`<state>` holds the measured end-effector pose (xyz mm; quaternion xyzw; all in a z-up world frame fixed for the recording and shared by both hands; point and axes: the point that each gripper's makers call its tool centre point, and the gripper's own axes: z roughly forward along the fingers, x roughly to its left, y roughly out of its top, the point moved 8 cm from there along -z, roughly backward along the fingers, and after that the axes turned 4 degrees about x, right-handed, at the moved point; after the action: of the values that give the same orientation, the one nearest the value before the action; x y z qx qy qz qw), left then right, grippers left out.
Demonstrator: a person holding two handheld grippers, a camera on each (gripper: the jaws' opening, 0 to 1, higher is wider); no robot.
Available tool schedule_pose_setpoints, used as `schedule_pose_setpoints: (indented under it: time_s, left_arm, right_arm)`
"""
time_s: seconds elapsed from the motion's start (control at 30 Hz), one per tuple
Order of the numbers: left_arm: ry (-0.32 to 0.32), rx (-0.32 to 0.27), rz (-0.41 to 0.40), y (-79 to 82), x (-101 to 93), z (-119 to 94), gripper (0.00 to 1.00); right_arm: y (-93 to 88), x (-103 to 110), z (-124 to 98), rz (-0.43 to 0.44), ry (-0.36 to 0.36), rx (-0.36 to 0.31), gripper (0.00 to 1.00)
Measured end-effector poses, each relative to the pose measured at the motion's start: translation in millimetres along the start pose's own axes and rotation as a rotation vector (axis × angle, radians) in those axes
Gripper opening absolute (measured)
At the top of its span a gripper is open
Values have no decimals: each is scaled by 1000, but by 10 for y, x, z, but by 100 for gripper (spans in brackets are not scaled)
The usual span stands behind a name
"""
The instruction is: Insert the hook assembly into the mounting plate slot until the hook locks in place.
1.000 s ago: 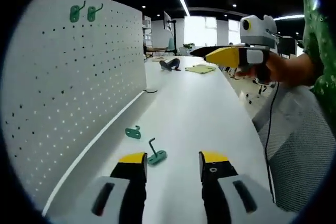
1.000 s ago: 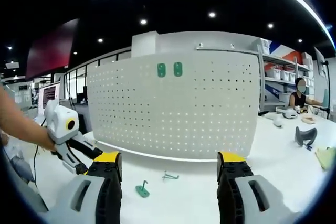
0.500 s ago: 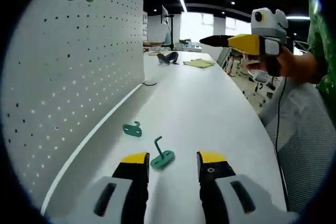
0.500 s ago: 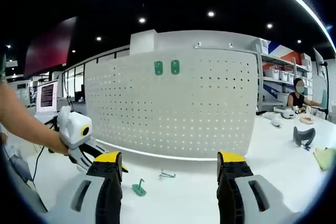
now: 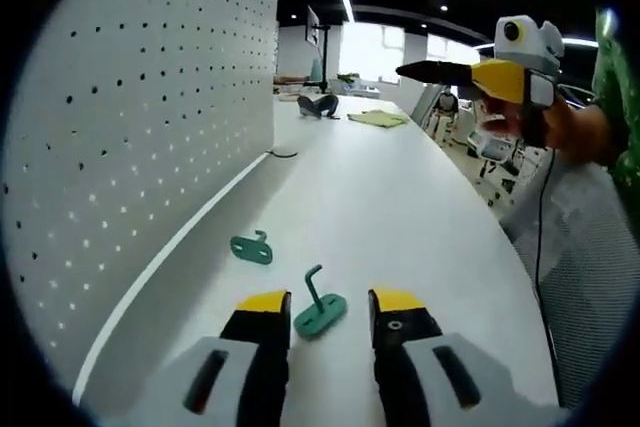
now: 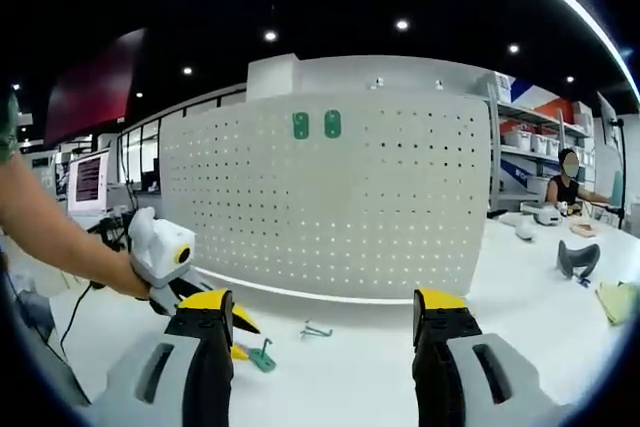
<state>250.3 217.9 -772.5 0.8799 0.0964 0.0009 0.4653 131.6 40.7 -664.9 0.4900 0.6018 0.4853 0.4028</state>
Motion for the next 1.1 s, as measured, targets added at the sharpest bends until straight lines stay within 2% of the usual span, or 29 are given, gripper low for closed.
schedule_pose_setpoints:
  time_s: [0.3,0.4,0.43,0.47,0.57,0.77,0.87,1.1]
  left_arm:
    - [-17,17,-15,-38,81,133,30]
    - [-24,22,-14,-47,87,155,30]
    - [-26,24,-14,-52,90,162,30]
    - [-27,25,-15,-54,93,165,30]
    - [-32,26,-16,-66,103,178,29]
    - [-38,32,-14,-83,122,187,28]
    - [-48,40,-12,-89,117,185,26]
    - [-60,44,-4,-82,123,202,25]
  right_arm:
    - [-43,-7,21,8,15,27,74]
    - [-164,8,50,34,59,123,75]
    - [-176,-3,64,30,55,118,75]
    - [-219,26,58,37,88,156,74]
    - [-228,35,73,21,88,159,74]
    - [-409,88,70,71,182,291,74]
    - [-445,101,65,103,206,316,75]
    - [-566,176,43,101,260,403,76]
